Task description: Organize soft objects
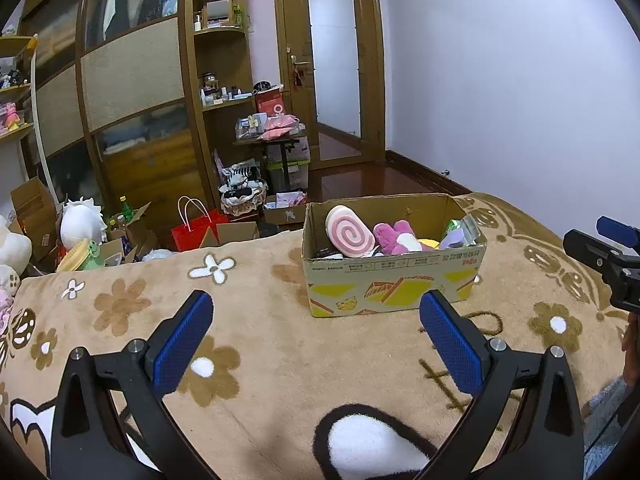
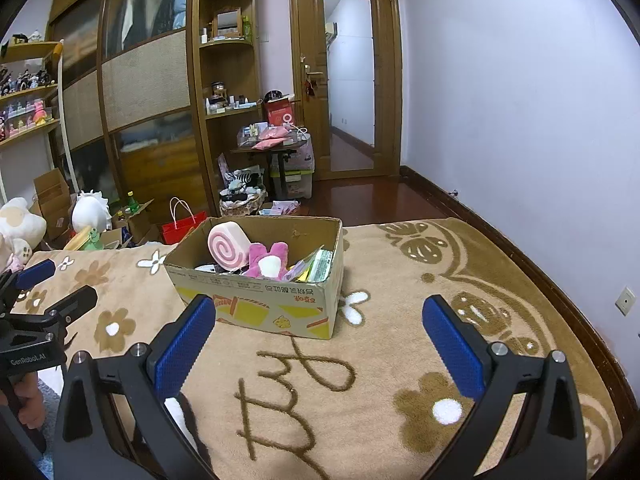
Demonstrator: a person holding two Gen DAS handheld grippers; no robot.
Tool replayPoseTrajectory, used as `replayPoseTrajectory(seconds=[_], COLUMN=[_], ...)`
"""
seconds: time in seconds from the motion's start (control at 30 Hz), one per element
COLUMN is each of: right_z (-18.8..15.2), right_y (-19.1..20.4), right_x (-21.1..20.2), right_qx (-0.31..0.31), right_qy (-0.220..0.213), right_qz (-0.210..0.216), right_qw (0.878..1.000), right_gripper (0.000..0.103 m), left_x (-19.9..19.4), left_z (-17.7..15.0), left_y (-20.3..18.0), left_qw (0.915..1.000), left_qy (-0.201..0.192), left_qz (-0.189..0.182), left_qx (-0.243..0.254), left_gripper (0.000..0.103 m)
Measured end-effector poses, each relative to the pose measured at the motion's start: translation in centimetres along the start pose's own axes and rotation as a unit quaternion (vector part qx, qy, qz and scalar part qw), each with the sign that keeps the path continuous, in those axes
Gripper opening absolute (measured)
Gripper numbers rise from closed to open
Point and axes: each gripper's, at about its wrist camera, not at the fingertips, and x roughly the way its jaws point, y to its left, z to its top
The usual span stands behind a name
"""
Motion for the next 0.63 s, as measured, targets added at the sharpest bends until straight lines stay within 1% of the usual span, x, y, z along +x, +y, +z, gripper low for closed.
replayPoseTrajectory(seconds=[0.63], right_z=[0.08], right_y=[-0.13], right_x=[0.02], right_qx=[0.0], right_qy=[0.002], right_qz=[0.001], right_qw=[1.0], right_gripper=[0.103], left_x=[0.18], left_z=[-0.06], left_y=[-0.06], left_qw=[1.0], left_qy=[0.004], left_qz=[-0.002], left_qx=[0.0], left_gripper=[0.102])
